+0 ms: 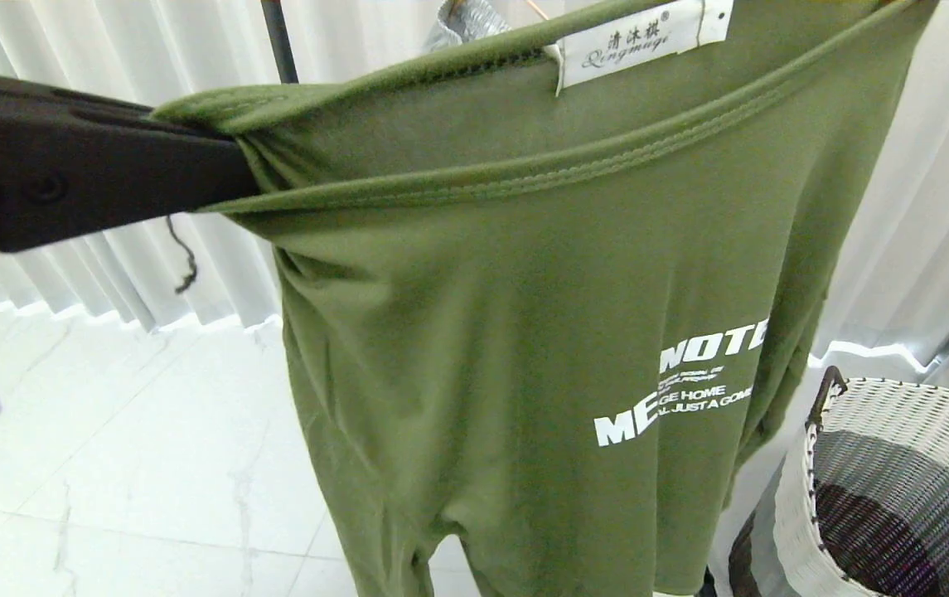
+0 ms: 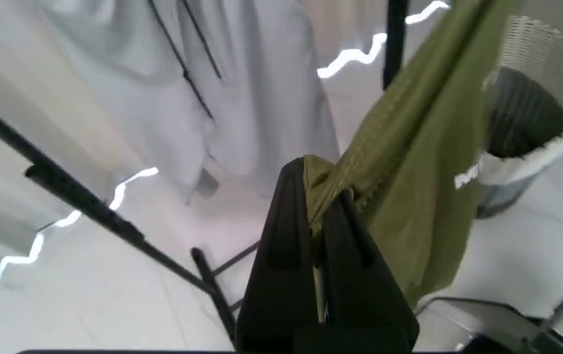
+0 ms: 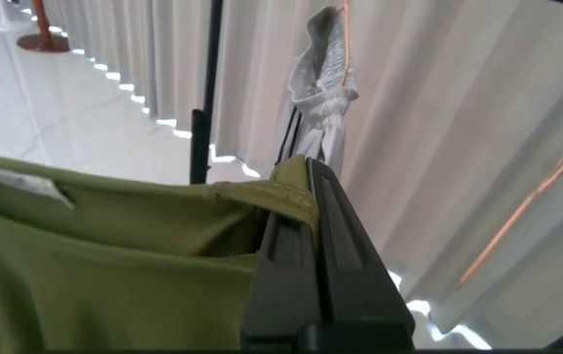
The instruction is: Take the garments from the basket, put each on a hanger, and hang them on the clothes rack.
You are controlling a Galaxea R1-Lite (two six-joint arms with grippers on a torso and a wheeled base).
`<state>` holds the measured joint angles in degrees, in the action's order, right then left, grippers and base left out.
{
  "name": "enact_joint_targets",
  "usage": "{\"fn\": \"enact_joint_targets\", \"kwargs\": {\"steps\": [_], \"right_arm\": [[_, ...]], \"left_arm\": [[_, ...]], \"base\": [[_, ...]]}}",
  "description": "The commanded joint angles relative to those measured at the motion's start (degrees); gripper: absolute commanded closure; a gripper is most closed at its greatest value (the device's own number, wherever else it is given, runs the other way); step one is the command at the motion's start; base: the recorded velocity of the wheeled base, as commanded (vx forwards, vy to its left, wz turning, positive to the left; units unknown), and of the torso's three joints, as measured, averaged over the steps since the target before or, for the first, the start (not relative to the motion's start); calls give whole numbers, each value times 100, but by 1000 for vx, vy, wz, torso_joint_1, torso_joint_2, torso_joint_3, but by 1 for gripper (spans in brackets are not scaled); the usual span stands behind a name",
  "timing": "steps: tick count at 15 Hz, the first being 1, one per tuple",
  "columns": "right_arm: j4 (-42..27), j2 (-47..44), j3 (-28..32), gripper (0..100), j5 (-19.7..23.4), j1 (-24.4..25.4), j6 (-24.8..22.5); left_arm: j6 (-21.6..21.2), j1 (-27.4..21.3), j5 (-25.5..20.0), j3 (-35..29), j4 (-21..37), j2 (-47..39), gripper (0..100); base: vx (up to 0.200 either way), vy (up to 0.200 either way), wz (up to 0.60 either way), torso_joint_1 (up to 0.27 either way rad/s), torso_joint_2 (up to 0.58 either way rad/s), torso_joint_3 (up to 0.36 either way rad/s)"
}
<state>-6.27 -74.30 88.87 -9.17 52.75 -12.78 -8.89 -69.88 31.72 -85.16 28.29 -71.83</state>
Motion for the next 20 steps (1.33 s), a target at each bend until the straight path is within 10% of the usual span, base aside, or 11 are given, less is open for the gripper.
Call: {"fn": "enact_joint_targets", "kwargs": {"steps": [1,20], "right_arm": [[3,-164,8,100,3,7,-6],[-999,619,-722,100,-331,-1,-348]], "left_arm": [[1,-316,1,96,1,160,100],[-201,299,185,-185,-17,-33,100]], "base": [[0,0,0,0,0,0],[0,0,0,0,0,0]]}}
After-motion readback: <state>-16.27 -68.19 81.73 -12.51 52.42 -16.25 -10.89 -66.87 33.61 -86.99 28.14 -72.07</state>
